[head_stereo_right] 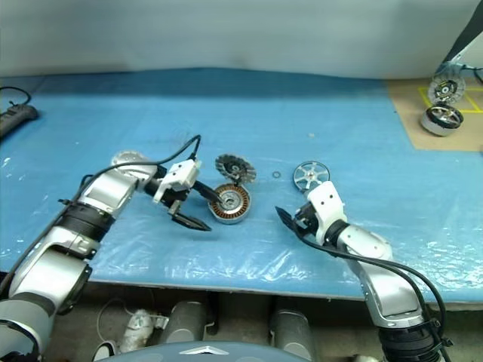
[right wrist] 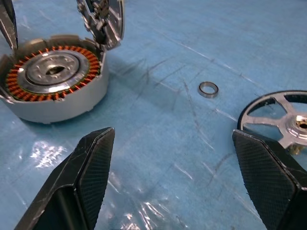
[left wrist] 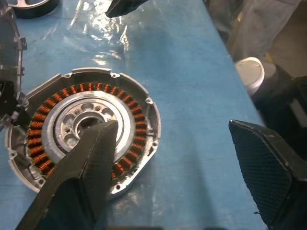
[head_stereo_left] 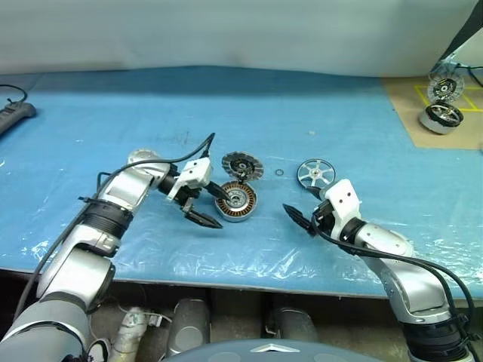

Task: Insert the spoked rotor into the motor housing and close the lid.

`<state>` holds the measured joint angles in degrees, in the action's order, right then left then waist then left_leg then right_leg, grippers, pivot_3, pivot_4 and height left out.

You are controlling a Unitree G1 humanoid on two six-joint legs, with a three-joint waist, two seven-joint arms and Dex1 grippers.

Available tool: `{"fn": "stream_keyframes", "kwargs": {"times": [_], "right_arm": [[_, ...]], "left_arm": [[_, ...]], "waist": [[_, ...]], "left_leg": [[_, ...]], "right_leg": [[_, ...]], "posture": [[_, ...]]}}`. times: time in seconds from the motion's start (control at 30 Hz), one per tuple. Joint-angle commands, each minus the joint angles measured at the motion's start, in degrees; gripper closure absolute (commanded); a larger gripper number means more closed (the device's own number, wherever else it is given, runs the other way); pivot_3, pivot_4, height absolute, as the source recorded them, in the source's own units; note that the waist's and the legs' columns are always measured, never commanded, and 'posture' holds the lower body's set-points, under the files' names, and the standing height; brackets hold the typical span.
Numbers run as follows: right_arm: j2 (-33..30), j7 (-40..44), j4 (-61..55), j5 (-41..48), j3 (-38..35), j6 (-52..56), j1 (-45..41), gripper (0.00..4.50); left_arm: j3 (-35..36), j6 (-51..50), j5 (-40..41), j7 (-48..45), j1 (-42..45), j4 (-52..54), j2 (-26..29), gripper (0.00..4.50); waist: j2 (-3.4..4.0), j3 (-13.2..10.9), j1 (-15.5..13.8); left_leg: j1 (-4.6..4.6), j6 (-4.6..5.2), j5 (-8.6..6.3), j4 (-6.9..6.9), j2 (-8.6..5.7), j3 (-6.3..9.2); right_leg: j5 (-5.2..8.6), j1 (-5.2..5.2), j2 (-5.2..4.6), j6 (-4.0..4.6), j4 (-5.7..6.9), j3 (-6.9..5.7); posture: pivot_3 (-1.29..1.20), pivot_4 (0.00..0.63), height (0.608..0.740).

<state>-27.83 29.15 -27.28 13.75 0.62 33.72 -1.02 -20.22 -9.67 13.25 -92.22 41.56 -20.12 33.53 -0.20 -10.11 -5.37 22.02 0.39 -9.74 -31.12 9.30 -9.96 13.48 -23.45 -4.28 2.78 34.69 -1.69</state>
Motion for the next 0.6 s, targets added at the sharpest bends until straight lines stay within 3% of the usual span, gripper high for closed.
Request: {"fn": "stream_keyframes", "kwargs": {"times": [0.03, 0.33, 0.6], "right_arm": [[-0.28, 0.14, -0.08, 0.13, -0.44, -0.97, -3.25, 0.36], [4.93, -2.19, 13.58, -5.01, 4.26, -7.82, -11.76, 0.36], [9.73, -4.83, 23.46, -7.06, 4.77, -12.07, -18.23, 0.36]], "left_arm": [[3.63, -0.67, 3.17, 0.83, -2.66, 4.50, 0.78, 0.53], [12.86, 1.69, 4.69, 17.91, -15.24, 6.64, -5.39, 0.53], [17.71, -5.37, 9.40, 27.48, -21.77, 10.30, -9.22, 0.53]], "waist": [[0.01, -0.01, 0.06], [0.02, -0.01, 0.45], [0.01, -0.01, 1.27]], "left_leg": [[-0.03, -0.01, 0.01, -0.02, 0.00, 0.00], [-0.15, -0.10, 0.06, -0.09, 0.03, -0.03], [-0.11, 0.01, 0.02, -0.23, 0.05, -0.02]], "right_leg": [[0.00, 0.02, 0.00, 0.00, 0.00, 0.01], [0.00, 0.15, 0.01, 0.02, 0.07, 0.03], [-0.01, 0.20, 0.02, 0.03, 0.11, 0.01]], "posture": [[0.00, 0.150, 0.740], [0.00, 0.150, 0.740], [0.00, 0.150, 0.740]]}}
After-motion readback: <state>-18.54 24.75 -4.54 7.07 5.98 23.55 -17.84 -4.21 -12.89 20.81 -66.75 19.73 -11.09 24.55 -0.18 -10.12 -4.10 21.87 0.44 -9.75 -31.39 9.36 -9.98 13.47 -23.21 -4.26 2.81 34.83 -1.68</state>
